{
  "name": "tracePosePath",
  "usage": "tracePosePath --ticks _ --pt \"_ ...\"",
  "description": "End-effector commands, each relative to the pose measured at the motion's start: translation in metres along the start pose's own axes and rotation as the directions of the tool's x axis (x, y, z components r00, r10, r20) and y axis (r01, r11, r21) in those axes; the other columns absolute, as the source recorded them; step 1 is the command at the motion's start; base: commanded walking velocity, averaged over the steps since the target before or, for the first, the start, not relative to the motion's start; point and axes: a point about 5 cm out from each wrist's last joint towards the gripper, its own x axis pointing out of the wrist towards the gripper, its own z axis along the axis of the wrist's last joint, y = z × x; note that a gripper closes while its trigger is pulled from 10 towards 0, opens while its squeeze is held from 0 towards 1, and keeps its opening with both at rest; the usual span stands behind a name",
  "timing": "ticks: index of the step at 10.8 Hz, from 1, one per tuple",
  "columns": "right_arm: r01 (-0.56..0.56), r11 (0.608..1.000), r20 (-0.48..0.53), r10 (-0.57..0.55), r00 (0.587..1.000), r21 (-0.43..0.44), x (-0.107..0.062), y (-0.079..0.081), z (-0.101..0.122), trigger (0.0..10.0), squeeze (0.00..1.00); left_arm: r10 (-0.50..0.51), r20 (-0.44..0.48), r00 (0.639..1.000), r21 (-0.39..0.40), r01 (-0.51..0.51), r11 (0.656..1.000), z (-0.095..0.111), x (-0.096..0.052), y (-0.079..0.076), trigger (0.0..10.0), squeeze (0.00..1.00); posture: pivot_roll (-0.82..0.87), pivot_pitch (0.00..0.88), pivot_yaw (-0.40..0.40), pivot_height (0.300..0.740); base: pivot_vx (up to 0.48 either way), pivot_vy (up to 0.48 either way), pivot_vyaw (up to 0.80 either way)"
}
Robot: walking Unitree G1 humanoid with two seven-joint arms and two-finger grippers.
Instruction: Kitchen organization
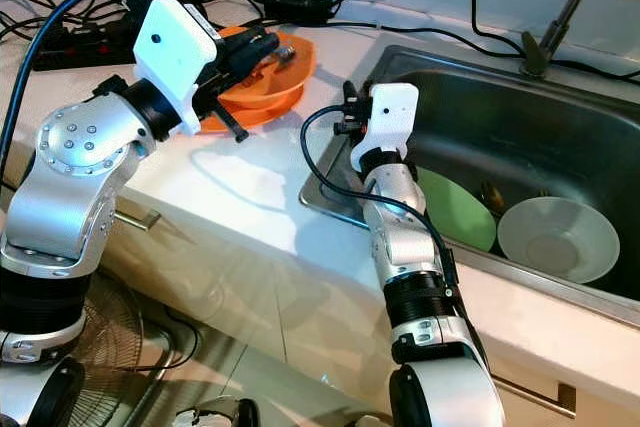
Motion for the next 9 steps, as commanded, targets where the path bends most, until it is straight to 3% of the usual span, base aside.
tracePosePath --ticks 1,4,5,9 --pt "0.004 1.0 0.01 -0.004 1.0 0.007 0.003 -0.001 0.003 10.0 0.0 -0.002 0.053 0.999 0.017 0.001 1.0 0.015 0.0 0.004 10.0 0.0 0.12 0.047 -0.004 0.74 0.0 0.0 0.0" --pt "0.006 1.0 0.01 -0.006 1.0 0.01 0.004 -0.001 0.003 10.0 0.0 -0.009 0.101 0.995 -0.045 0.013 0.999 0.019 0.003 0.001 10.0 0.0 0.13 0.045 -0.003 0.74 0.0 0.0 0.0" --pt "0.005 1.0 0.01 -0.005 1.0 0.012 0.004 0.0 0.002 10.0 0.0 -0.016 0.131 0.991 -0.126 0.033 0.991 0.016 0.007 -0.006 10.0 0.0 0.13 0.045 -0.001 0.74 0.0 0.0 0.0" --pt "0.011 1.0 0.013 -0.011 1.0 0.012 0.003 -0.001 0.002 10.0 0.0 -0.028 0.103 0.994 -0.238 0.052 0.97 -0.003 0.008 -0.019 10.0 0.0 0.12 0.048 0.001 0.74 0.0 0.0 0.0"
